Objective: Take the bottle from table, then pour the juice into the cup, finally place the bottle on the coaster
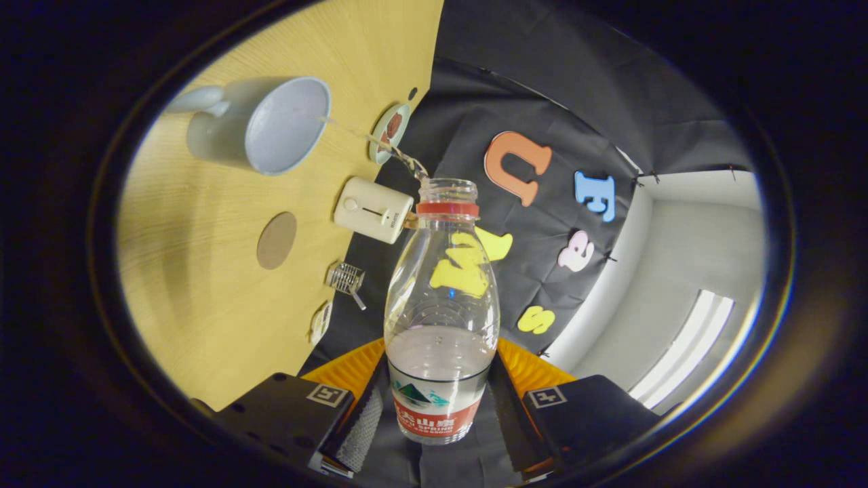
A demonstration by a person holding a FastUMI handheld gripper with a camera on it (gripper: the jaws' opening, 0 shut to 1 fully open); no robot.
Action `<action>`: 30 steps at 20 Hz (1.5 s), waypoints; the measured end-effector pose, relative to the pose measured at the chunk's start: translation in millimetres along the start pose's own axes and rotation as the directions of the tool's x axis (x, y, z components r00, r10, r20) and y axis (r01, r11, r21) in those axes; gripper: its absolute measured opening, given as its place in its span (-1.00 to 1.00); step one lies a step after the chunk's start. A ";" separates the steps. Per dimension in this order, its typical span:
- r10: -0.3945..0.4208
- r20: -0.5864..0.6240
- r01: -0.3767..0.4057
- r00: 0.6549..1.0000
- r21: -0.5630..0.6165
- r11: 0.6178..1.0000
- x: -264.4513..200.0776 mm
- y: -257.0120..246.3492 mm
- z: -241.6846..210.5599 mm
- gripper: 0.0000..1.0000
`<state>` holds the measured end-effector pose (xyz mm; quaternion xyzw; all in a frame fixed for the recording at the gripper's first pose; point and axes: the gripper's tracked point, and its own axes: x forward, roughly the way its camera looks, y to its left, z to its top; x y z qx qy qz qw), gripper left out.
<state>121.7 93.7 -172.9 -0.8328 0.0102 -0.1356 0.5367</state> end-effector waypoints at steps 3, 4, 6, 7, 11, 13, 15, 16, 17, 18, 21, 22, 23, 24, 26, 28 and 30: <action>-0.007 0.000 0.007 1.000 -0.027 1.000 -0.6 -1.5 -0.3 0.63; -0.009 -0.003 0.009 1.000 -0.030 1.000 -1.0 -2.6 -0.7 0.63; -0.016 -0.013 0.015 1.000 -0.035 0.999 -0.3 -3.0 -2.5 0.63; -0.016 -0.015 0.016 1.000 -0.040 0.999 -1.1 -3.0 -3.5 0.63; -0.019 -0.023 0.017 1.000 -0.062 0.998 -0.7 -3.7 -6.4 0.62; -0.026 -0.024 0.024 0.999 -0.074 0.997 -0.8 -5.0 -6.5 0.63; -0.030 -0.020 0.029 0.999 -0.088 0.996 -2.4 -5.6 -4.5 0.63; -0.038 -0.010 0.037 0.999 -0.095 0.995 -2.0 -6.8 -2.4 0.63; -0.043 -0.003 0.043 0.999 -0.105 0.994 -2.5 -7.3 -1.3 0.63; -0.046 -0.002 0.046 0.999 -0.117 0.992 -3.0 -6.8 -1.4 0.62; -0.054 0.005 0.054 0.999 -0.145 0.988 -4.8 -8.5 -0.8 0.63; -0.058 0.009 0.059 0.998 -0.153 0.986 -5.2 -9.6 -0.1 0.63; -0.062 0.009 0.063 0.998 -0.166 0.984 -5.9 -9.9 0.0 0.63; -0.067 0.007 0.067 0.998 -0.176 0.982 -5.7 -10.6 0.0 0.63; -0.069 0.004 0.069 0.998 -0.177 0.982 -4.2 -9.7 0.3 0.63; -0.071 0.001 0.070 0.997 -0.174 0.982 -4.5 -11.3 0.1 0.63; -0.069 0.006 0.069 0.998 -0.183 0.981 -5.1 -12.0 1.3 0.63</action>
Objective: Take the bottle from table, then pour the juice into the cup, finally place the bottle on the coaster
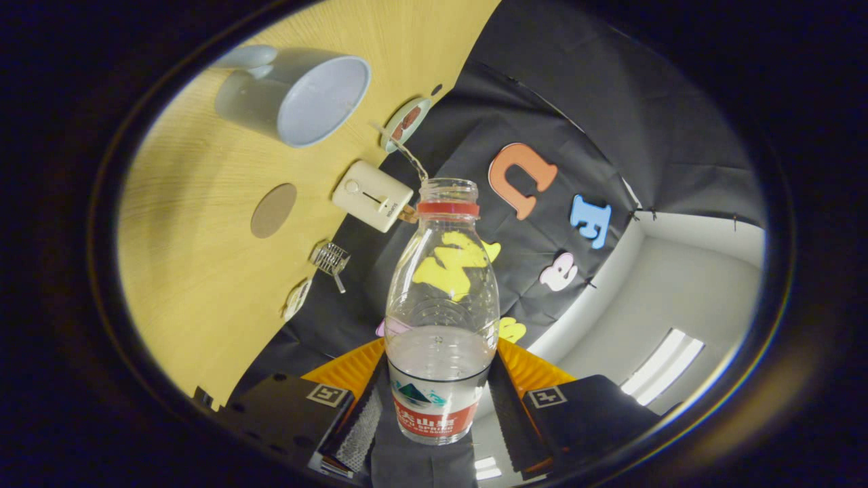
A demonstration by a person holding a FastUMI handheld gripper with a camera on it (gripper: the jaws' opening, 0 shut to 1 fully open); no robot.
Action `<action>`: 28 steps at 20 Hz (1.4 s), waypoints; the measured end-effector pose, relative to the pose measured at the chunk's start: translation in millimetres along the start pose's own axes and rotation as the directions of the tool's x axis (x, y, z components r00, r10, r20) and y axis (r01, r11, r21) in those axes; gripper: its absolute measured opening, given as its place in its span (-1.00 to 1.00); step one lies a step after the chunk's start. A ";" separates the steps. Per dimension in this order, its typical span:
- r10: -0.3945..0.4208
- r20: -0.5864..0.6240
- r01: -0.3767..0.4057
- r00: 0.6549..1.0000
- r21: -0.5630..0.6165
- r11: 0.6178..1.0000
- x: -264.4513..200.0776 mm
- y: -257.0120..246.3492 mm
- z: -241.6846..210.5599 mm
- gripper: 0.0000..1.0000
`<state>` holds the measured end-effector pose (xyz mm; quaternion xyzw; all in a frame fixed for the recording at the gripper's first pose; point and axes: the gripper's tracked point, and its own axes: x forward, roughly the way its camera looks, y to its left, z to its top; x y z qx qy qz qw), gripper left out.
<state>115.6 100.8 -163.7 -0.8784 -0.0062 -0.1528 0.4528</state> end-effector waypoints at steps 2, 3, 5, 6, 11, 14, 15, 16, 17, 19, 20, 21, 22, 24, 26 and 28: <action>0.002 0.002 -0.002 1.000 -0.015 1.000 1.5 1.9 1.0 0.63; 0.002 0.001 -0.002 1.000 -0.024 1.000 1.7 2.6 1.5 0.63; -0.002 0.008 0.002 1.000 -0.039 0.999 0.6 3.5 4.9 0.63; -0.015 0.013 0.015 1.000 -0.051 0.999 0.6 1.1 7.5 0.63; -0.051 0.028 0.054 0.998 -0.091 0.994 0.0 -5.5 15.7 0.62; -0.047 0.015 0.048 0.999 -0.088 0.995 -0.9 -4.3 12.6 0.62; -0.046 0.016 0.047 0.999 -0.081 0.996 -1.5 -4.5 11.8 0.62; -0.045 0.016 0.046 0.999 -0.067 0.997 -0.6 -2.8 12.1 0.62; -0.045 0.020 0.046 0.999 -0.046 0.998 0.2 -2.0 11.9 0.62; -0.032 0.026 0.031 0.999 0.015 0.999 2.5 0.9 11.1 0.62; -0.024 0.022 0.023 0.999 0.042 0.999 3.6 2.7 8.8 0.62; -0.018 0.022 0.017 1.000 0.063 0.998 3.5 4.5 6.7 0.62; -0.015 0.022 0.013 1.000 0.084 0.996 3.9 6.1 4.7 0.62; -0.025 0.030 0.020 0.999 0.145 0.989 2.5 3.4 3.7 0.62; -0.054 0.044 0.044 0.998 0.213 0.976 0.8 -3.2 4.8 0.62; -0.060 0.048 0.044 0.997 0.285 0.957 0.7 -5.5 2.2 0.62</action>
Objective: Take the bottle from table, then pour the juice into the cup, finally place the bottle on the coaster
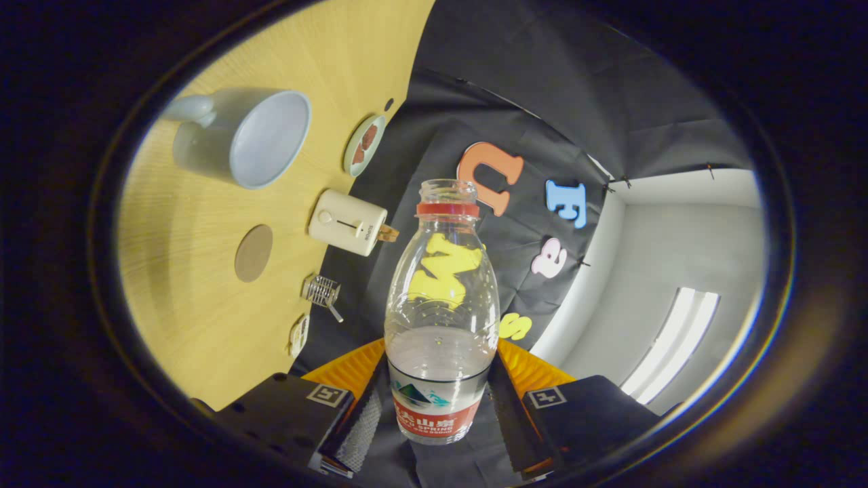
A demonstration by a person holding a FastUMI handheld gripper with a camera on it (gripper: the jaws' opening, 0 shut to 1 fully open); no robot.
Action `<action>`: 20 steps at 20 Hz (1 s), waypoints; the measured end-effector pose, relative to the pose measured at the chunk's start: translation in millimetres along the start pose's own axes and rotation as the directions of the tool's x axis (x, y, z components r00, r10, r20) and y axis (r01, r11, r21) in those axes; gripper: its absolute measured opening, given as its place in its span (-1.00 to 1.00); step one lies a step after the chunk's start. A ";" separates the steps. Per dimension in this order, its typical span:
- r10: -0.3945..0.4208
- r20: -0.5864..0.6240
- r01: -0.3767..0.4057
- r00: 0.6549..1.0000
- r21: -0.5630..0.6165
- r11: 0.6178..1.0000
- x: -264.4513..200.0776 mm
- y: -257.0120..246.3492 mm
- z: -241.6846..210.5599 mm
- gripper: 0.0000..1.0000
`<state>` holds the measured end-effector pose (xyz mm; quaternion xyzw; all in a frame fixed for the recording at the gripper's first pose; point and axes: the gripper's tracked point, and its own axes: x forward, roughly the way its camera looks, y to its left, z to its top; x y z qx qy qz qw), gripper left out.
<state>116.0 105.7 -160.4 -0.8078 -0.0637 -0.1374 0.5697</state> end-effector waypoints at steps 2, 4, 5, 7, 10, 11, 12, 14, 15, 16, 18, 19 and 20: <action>0.024 -0.015 -0.022 1.000 0.071 0.997 1.2 2.6 -4.8 0.62; 0.044 -0.017 -0.041 0.999 0.150 0.988 1.5 3.9 -6.4 0.62; 0.042 -0.014 -0.038 0.999 0.190 0.981 1.5 3.2 -4.7 0.62; 0.028 0.006 -0.029 1.000 0.279 0.960 -0.3 -3.1 -1.0 0.62; 0.027 0.023 -0.034 0.999 0.419 0.908 -3.6 -6.9 0.9 0.62; 0.029 0.022 -0.036 0.999 0.458 0.888 -3.8 -6.7 -0.3 0.62; 0.030 0.018 -0.035 0.999 0.500 0.865 -2.6 -7.4 0.4 0.62; 0.049 0.013 -0.047 0.999 0.588 0.807 -2.1 -3.3 -2.2 0.62; 0.065 0.017 -0.062 0.998 0.629 0.775 0.2 -2.1 -2.4 0.62; 0.099 0.027 -0.091 0.995 0.681 0.726 0.9 4.0 -2.1 0.63; 0.174 0.059 -0.157 0.983 0.765 0.625 0.3 19.4 -1.3 0.63; 0.197 0.080 -0.182 0.977 0.796 0.577 -1.1 22.8 -0.8 0.63; 0.215 0.103 -0.204 0.971 0.822 0.531 -1.9 24.6 0.1 0.63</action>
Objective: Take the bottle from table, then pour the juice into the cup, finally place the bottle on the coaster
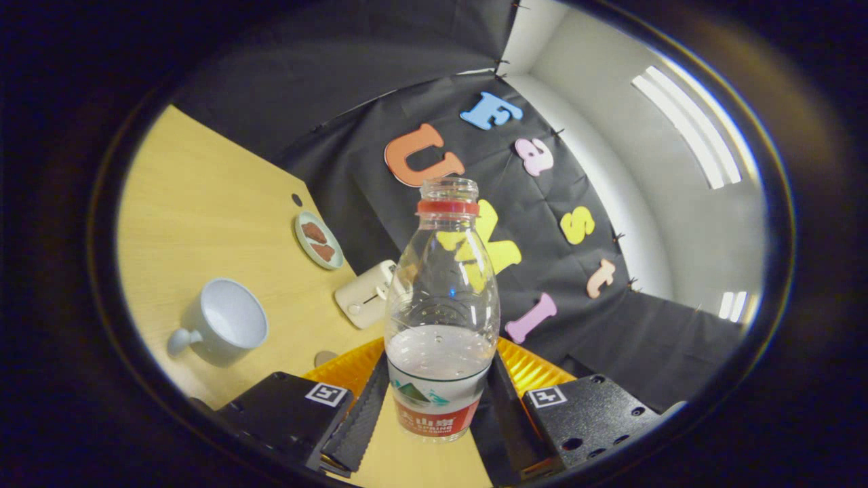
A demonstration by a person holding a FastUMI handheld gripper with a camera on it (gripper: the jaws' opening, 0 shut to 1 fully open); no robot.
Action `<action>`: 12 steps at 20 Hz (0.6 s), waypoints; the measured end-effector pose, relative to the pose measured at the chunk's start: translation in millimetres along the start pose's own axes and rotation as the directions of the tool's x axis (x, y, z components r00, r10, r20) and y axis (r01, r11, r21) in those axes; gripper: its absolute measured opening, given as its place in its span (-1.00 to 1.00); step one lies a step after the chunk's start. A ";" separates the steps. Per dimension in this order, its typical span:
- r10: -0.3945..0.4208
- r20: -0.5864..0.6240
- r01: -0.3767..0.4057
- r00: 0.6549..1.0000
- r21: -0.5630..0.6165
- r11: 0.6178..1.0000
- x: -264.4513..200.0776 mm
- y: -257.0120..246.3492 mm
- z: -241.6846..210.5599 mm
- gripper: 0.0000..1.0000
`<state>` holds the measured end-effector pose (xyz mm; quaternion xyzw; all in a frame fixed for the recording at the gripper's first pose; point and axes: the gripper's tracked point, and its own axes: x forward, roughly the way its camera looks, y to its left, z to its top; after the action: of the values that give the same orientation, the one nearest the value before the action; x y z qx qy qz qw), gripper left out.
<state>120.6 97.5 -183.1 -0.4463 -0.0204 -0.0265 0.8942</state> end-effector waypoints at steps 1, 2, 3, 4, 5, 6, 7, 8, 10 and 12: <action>0.014 0.000 -0.014 1.000 0.039 0.999 -0.7 0.5 -2.3 0.63; 0.015 -0.007 -0.015 1.000 0.080 0.997 0.9 -2.8 -7.9 0.63; 0.021 -0.007 -0.020 1.000 0.124 0.992 1.4 -3.8 -9.6 0.63; 0.018 -0.007 -0.017 1.000 0.161 0.987 3.8 -5.0 -13.7 0.63; 0.008 -0.007 -0.006 1.000 0.195 0.981 5.0 -9.3 -16.6 0.63; 0.000 -0.006 0.001 1.000 0.226 0.974 6.0 -10.8 -19.3 0.63; -0.002 -0.011 0.005 1.000 0.250 0.968 7.2 -11.4 -23.2 0.63; 0.002 -0.021 0.004 1.000 0.274 0.962 8.0 -11.4 -28.3 0.63; 0.024 -0.036 -0.011 0.999 0.338 0.941 8.7 -9.6 -36.3 0.63; 0.041 -0.045 -0.020 0.998 0.402 0.915 8.3 -8.8 -39.6 0.63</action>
<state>128.8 60.2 -199.4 -0.2527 0.0051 -0.0196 0.9673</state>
